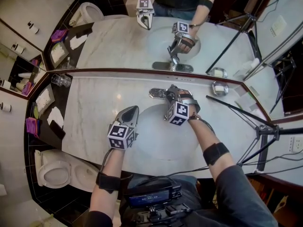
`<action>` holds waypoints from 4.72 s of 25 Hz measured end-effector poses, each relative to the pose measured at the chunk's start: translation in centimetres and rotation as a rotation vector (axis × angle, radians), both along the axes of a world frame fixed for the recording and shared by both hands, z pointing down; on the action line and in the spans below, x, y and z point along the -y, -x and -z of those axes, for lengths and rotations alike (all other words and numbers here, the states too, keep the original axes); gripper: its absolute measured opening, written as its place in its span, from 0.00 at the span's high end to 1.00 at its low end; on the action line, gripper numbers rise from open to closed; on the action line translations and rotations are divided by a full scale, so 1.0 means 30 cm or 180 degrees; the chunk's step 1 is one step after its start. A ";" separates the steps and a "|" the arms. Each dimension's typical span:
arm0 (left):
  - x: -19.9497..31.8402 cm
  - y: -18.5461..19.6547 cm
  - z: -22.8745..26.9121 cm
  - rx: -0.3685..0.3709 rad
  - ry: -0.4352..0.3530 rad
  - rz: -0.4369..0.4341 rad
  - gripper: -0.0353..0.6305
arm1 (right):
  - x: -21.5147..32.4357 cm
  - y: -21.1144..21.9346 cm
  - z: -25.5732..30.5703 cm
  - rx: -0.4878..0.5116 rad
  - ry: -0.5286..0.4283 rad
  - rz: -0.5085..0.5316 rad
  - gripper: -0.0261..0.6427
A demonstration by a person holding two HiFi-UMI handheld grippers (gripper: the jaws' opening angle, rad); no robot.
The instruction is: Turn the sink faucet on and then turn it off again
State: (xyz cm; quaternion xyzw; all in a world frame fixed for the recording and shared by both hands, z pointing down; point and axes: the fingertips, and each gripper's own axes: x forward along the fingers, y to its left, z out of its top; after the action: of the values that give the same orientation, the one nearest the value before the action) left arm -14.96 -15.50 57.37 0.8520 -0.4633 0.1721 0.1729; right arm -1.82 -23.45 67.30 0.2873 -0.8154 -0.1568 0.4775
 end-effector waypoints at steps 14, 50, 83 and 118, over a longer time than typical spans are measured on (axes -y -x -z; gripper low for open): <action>0.017 -0.036 -0.029 -0.0029 0.0050 -0.0044 0.96 | -0.007 0.004 -0.001 -0.0073 -0.0169 0.0014 0.77; 0.035 -0.060 -0.034 -0.0026 0.0061 -0.0084 0.96 | -0.074 0.045 -0.057 -0.0551 -0.0331 0.0449 0.81; -0.064 -0.111 0.087 -0.0101 -0.0135 -0.0155 0.95 | -0.260 -0.378 0.321 0.2108 0.0475 -0.1795 0.94; -0.101 -0.116 0.111 -0.0113 -0.0173 -0.0175 0.96 | -0.400 -0.493 0.288 0.1935 0.0139 -0.1835 0.92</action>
State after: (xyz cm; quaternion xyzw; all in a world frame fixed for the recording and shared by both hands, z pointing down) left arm -11.49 -12.47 54.05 0.8717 -0.4410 0.1489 0.1530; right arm 12.98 -11.44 58.65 0.5267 -0.8086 0.0924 0.2454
